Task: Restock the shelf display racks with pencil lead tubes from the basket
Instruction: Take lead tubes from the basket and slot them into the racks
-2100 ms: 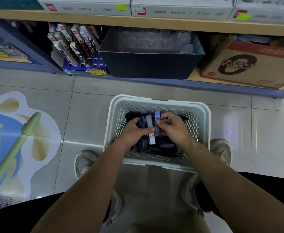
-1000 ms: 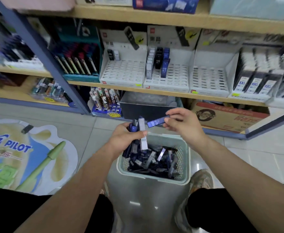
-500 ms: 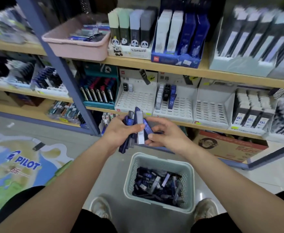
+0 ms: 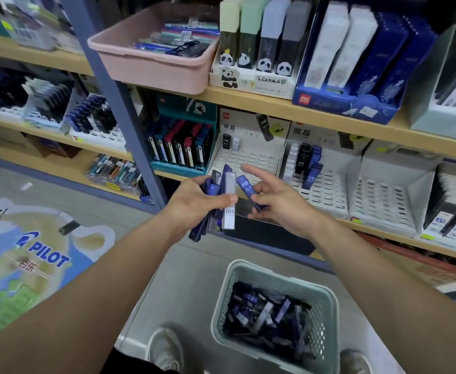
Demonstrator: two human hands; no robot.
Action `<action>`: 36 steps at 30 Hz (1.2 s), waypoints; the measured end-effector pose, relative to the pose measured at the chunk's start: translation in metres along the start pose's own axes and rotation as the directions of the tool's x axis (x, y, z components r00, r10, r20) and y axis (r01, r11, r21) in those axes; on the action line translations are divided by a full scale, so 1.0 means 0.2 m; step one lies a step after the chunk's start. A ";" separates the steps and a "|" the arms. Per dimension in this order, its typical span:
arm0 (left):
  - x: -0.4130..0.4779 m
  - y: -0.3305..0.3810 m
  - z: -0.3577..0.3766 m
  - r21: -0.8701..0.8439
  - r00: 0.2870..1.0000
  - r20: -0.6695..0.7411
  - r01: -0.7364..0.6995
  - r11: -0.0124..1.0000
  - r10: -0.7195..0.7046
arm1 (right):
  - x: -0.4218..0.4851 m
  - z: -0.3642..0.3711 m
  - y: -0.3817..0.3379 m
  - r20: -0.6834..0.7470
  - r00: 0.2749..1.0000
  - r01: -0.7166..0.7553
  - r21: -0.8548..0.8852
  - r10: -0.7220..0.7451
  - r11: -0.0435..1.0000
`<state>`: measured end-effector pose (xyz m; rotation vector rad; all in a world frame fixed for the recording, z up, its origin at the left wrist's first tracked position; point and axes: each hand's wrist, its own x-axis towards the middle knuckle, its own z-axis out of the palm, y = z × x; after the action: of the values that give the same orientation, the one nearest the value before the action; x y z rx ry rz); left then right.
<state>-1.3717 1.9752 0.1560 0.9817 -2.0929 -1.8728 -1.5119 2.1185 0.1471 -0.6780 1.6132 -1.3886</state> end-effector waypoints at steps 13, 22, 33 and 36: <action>0.22 -0.07 -0.15 0.064 0.997 -0.077 0.020 0.998 -0.015 | 0.64 -0.11 0.00 -0.438 0.842 0.120 -0.421 -0.317 0.899; 0.26 -0.09 -0.18 0.034 0.998 -0.058 0.031 0.999 -0.029 | 0.93 -0.21 0.04 -0.520 0.758 -0.015 -0.616 -0.392 0.788; 0.25 -0.08 -0.19 0.011 0.998 -0.048 0.034 0.999 -0.033 | 0.91 -0.23 0.09 -0.450 0.784 0.043 -0.648 -0.428 0.761; 0.25 -0.08 -0.20 0.014 0.999 -0.044 0.033 0.999 -0.032 | 0.91 -0.24 0.10 -0.423 0.785 0.037 -0.697 -0.453 0.716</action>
<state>-1.3835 1.9149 0.1340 1.0564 -2.0817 -1.8364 -1.6356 1.9926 0.0802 -0.9869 2.6614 -1.2580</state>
